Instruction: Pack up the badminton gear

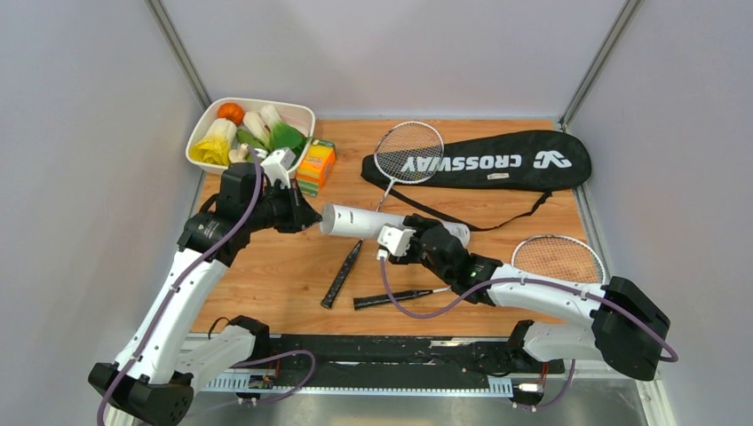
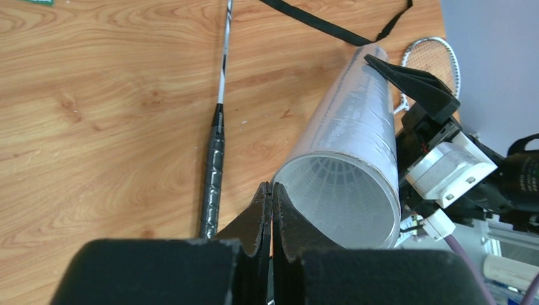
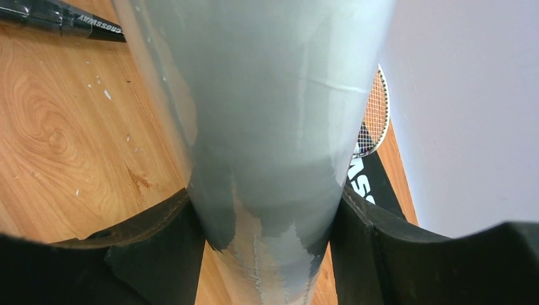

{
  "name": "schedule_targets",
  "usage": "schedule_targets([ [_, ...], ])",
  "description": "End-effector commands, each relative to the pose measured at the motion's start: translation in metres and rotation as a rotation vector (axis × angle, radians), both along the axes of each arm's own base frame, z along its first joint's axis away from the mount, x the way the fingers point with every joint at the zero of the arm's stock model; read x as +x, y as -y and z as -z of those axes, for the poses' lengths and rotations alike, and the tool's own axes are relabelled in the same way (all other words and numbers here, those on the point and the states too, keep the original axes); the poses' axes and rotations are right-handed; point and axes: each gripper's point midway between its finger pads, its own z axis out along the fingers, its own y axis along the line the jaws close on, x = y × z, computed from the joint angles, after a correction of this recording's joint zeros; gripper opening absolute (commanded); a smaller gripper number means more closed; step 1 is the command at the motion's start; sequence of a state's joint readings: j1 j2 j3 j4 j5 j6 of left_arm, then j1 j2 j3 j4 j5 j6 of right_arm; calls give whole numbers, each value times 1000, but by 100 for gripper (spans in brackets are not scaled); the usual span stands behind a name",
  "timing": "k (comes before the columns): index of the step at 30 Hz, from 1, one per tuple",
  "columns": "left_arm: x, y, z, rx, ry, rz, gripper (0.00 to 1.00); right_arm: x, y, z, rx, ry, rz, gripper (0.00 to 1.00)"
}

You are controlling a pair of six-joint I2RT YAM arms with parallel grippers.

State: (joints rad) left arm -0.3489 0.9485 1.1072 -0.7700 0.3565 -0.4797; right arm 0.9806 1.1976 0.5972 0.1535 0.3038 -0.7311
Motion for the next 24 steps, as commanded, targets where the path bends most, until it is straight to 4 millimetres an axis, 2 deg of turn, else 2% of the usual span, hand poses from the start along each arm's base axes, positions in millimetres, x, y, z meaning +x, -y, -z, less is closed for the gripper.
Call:
schedule_targets([
  [1,9,-8,1,84,27,-43,0,3,-35,-56,164,83,-45,59],
  [2,10,-7,3,97,24,-46,0,3,-37,-56,162,81,-46,59],
  [3,19,-3,-3,86,64,-47,0,2,-39,-56,159,78,-46,59],
  [6,13,-6,4,114,19,-50,1,3,-42,-54,157,72,-43,59],
  [12,11,-15,-8,131,41,-84,23,3,-41,-52,155,68,-35,60],
  [16,7,-16,-20,127,59,-78,32,3,-41,-49,155,62,-33,60],
  [20,3,-17,-30,116,79,-74,38,3,-41,-49,155,61,-32,60],
  [24,-2,-15,-42,91,97,-65,39,3,-41,-48,153,60,-33,60],
])
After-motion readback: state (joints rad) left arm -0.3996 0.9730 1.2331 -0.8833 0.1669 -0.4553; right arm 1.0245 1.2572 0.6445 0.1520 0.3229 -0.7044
